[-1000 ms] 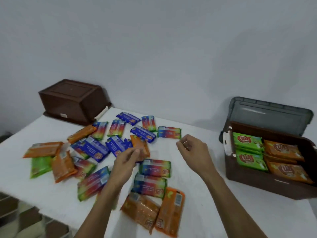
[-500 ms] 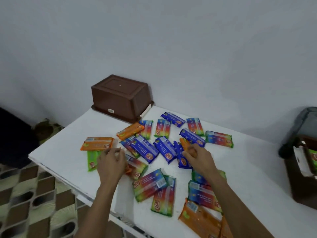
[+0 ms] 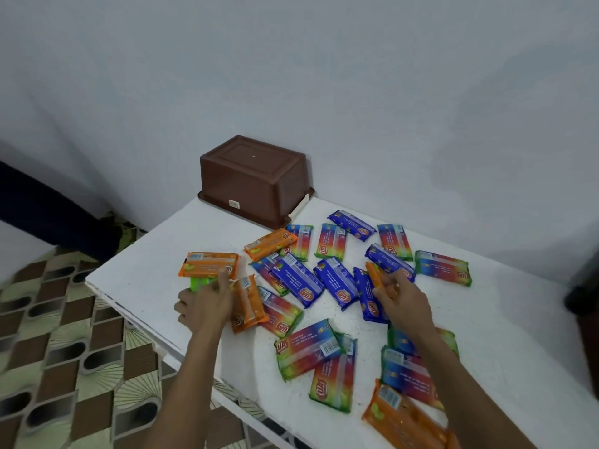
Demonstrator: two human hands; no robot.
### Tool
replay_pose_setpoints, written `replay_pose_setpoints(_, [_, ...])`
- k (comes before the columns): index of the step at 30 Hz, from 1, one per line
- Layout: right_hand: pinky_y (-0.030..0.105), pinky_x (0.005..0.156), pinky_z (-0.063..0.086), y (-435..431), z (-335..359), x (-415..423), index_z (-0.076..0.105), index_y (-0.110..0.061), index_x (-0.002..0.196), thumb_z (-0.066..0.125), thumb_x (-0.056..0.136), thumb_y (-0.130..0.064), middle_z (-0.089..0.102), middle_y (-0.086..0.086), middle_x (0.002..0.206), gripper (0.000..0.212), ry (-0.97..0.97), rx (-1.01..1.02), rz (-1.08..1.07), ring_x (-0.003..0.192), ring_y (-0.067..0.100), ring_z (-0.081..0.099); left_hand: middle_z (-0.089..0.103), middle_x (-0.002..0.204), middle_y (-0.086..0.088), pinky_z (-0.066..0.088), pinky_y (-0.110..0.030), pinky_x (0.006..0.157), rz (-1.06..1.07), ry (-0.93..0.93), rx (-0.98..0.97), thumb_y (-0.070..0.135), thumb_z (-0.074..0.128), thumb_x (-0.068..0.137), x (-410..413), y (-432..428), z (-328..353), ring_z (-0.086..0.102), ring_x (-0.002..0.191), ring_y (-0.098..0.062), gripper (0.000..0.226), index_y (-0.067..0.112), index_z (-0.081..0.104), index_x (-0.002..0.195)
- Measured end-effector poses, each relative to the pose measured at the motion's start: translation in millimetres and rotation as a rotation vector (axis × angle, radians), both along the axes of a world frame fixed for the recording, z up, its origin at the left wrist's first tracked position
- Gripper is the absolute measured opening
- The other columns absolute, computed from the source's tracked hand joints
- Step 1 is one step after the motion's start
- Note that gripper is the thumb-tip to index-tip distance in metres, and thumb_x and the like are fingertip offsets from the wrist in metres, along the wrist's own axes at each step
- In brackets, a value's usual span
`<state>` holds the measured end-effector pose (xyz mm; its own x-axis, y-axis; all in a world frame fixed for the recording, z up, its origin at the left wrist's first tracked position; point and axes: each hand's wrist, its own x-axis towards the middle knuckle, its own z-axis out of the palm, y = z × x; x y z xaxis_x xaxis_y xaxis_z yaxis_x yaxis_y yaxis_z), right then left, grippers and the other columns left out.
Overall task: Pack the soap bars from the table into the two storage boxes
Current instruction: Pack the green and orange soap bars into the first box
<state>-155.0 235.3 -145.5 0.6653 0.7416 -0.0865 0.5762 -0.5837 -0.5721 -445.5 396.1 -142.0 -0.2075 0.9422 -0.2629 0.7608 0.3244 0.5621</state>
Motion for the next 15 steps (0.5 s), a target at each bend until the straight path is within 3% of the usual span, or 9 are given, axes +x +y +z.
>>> replay_pose_setpoints(7, [0.033, 0.073, 0.051, -5, 5, -3, 0.054, -0.021, 0.108, 0.062, 0.094, -0.038, 0.066, 0.009, 0.116, 0.023, 0.086, 0.061, -0.029, 0.091, 0.019, 0.06, 0.035, 0.132, -0.024, 0.036, -0.043, 0.105, -0.007, -0.248, 0.07, 0.065, 0.028, 0.095, -6, 5, 20, 0.043, 0.121, -0.04, 0.075, 0.002, 0.066, 0.11])
replay_pose_setpoints(9, [0.032, 0.071, 0.048, -7, 7, -4, 0.055, -0.02, 0.108, 0.061, 0.094, -0.038, 0.066, 0.009, 0.118, 0.023, 0.113, 0.072, -0.039, 0.091, 0.018, 0.059, 0.046, 0.128, -0.027, 0.037, -0.044, 0.106, 0.008, -0.316, 0.046, 0.071, 0.025, 0.091, -8, 7, 21, 0.047, 0.119, -0.041, 0.082, 0.002, 0.068, 0.105])
replay_pose_setpoints(11, [0.029, 0.067, 0.045, -9, 10, -4, 0.056, -0.019, 0.108, 0.061, 0.095, -0.037, 0.065, 0.009, 0.12, 0.023, 0.133, 0.082, -0.047, 0.09, 0.016, 0.056, 0.06, 0.112, -0.021, 0.043, -0.046, 0.101, 0.02, -0.36, 0.043, 0.076, 0.026, 0.087, -10, 9, 20, 0.054, 0.107, -0.037, 0.086, 0.005, 0.073, 0.098])
replay_pose_setpoints(15, [0.022, 0.058, 0.041, -12, 14, 0, 0.058, -0.018, 0.109, 0.061, 0.095, -0.037, 0.064, 0.008, 0.125, 0.024, 0.188, 0.108, -0.075, 0.091, 0.015, 0.054, 0.063, 0.096, -0.009, 0.046, -0.04, 0.088, 0.02, -0.409, 0.103, 0.065, 0.046, 0.09, -14, 8, 17, 0.057, 0.093, -0.027, 0.061, 0.011, 0.075, 0.094])
